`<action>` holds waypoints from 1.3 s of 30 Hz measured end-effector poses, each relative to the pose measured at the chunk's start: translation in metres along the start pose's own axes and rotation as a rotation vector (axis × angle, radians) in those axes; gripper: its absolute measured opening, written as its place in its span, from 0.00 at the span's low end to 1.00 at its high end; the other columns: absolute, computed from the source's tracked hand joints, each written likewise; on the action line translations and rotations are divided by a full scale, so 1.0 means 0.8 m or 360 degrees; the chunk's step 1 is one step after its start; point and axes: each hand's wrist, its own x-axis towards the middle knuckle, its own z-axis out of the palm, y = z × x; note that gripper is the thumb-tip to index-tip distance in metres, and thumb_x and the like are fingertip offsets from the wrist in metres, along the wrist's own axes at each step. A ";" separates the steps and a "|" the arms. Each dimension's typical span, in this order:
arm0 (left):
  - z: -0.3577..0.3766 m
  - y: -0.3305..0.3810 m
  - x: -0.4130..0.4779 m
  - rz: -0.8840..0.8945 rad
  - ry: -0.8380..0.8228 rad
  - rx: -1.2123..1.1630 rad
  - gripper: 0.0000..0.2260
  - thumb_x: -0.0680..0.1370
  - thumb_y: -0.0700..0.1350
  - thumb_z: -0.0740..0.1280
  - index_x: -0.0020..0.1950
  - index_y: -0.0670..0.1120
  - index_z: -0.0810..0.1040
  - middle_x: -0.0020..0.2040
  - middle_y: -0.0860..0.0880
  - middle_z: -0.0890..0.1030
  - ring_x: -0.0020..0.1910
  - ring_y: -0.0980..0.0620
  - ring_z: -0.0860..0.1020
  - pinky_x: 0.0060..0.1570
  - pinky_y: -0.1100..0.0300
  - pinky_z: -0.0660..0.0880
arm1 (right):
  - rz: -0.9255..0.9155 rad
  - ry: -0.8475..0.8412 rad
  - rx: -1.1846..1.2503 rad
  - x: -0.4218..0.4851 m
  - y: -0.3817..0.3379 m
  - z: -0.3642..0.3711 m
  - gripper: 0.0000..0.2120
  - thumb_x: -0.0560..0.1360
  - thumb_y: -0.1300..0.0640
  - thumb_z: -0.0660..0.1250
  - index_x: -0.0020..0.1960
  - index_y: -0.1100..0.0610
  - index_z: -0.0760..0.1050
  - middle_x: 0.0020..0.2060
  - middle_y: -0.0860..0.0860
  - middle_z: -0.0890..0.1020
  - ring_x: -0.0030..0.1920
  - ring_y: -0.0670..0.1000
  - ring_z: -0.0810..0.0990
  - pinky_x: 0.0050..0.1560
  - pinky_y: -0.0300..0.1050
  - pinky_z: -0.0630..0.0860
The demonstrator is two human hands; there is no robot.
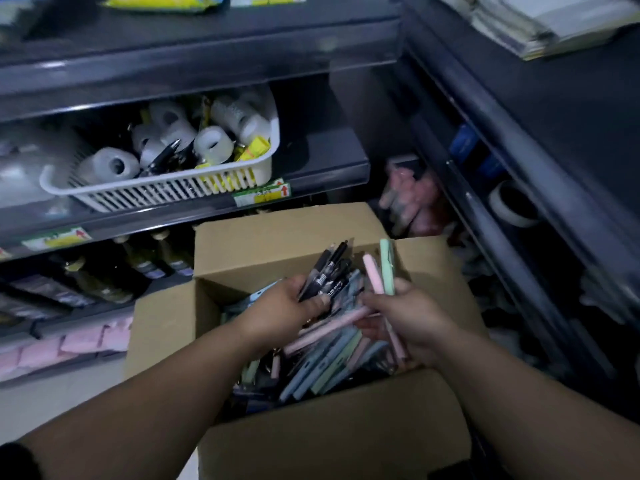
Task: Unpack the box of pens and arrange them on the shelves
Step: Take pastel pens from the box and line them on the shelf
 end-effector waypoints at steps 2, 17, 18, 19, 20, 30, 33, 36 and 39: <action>0.006 0.021 -0.008 -0.0034 -0.0116 -0.0196 0.05 0.80 0.48 0.64 0.55 0.52 0.75 0.40 0.53 0.81 0.36 0.58 0.80 0.34 0.70 0.74 | -0.0154 0.0095 0.0051 -0.012 -0.007 -0.014 0.03 0.78 0.65 0.64 0.51 0.58 0.72 0.42 0.60 0.80 0.37 0.56 0.82 0.39 0.48 0.82; 0.229 0.187 -0.141 0.0522 -0.0391 -0.0596 0.02 0.80 0.41 0.63 0.50 0.45 0.74 0.33 0.48 0.76 0.28 0.55 0.73 0.23 0.64 0.69 | -0.0860 0.0669 0.0705 -0.259 0.044 -0.206 0.05 0.77 0.65 0.68 0.51 0.57 0.75 0.45 0.58 0.81 0.42 0.53 0.82 0.44 0.46 0.83; 0.257 0.199 -0.159 0.0599 -0.0401 -0.0584 0.02 0.80 0.41 0.63 0.50 0.46 0.75 0.34 0.48 0.76 0.28 0.54 0.72 0.23 0.64 0.70 | -0.0901 0.0713 0.0742 -0.286 0.059 -0.225 0.05 0.77 0.64 0.68 0.51 0.58 0.76 0.44 0.58 0.82 0.43 0.53 0.83 0.46 0.48 0.83; 0.285 0.207 -0.177 0.0663 -0.0411 -0.0572 0.02 0.80 0.41 0.63 0.51 0.47 0.75 0.34 0.49 0.76 0.28 0.55 0.73 0.24 0.64 0.70 | -0.0937 0.0763 0.0771 -0.313 0.076 -0.243 0.05 0.77 0.63 0.68 0.52 0.58 0.76 0.44 0.58 0.82 0.43 0.54 0.83 0.47 0.50 0.83; 0.313 0.217 -0.196 0.0711 -0.0433 -0.0553 0.03 0.80 0.43 0.63 0.52 0.48 0.75 0.35 0.51 0.77 0.29 0.56 0.74 0.26 0.63 0.71 | -0.0966 0.0819 0.0801 -0.340 0.096 -0.261 0.04 0.77 0.63 0.67 0.52 0.58 0.77 0.43 0.57 0.83 0.42 0.53 0.84 0.46 0.49 0.83; 0.597 0.267 -0.430 0.1082 -0.0737 -0.0241 0.07 0.80 0.49 0.63 0.56 0.49 0.74 0.43 0.50 0.82 0.34 0.59 0.79 0.32 0.65 0.74 | -0.0816 0.1415 0.0988 -0.623 0.337 -0.397 0.06 0.78 0.57 0.67 0.50 0.60 0.78 0.37 0.53 0.82 0.33 0.47 0.79 0.33 0.39 0.78; 0.667 0.271 -0.492 0.1140 -0.0922 -0.0176 0.09 0.79 0.49 0.64 0.59 0.52 0.74 0.49 0.53 0.82 0.45 0.58 0.80 0.43 0.63 0.75 | -0.0731 0.1563 0.1064 -0.692 0.395 -0.417 0.06 0.77 0.56 0.68 0.50 0.60 0.78 0.35 0.52 0.80 0.33 0.47 0.78 0.34 0.39 0.78; 0.730 0.278 -0.554 0.1175 -0.1142 -0.0134 0.08 0.79 0.47 0.64 0.58 0.53 0.74 0.48 0.54 0.83 0.47 0.58 0.81 0.46 0.63 0.76 | -0.0710 0.1701 0.1184 -0.756 0.449 -0.437 0.07 0.77 0.57 0.69 0.52 0.61 0.78 0.35 0.52 0.80 0.33 0.46 0.77 0.31 0.37 0.76; 0.782 0.287 -0.600 0.1179 -0.1326 -0.0049 0.09 0.80 0.48 0.63 0.59 0.52 0.73 0.49 0.54 0.82 0.48 0.57 0.80 0.44 0.64 0.75 | -0.0687 0.1844 0.1386 -0.804 0.495 -0.456 0.05 0.76 0.60 0.69 0.50 0.60 0.77 0.32 0.52 0.79 0.30 0.46 0.75 0.28 0.37 0.73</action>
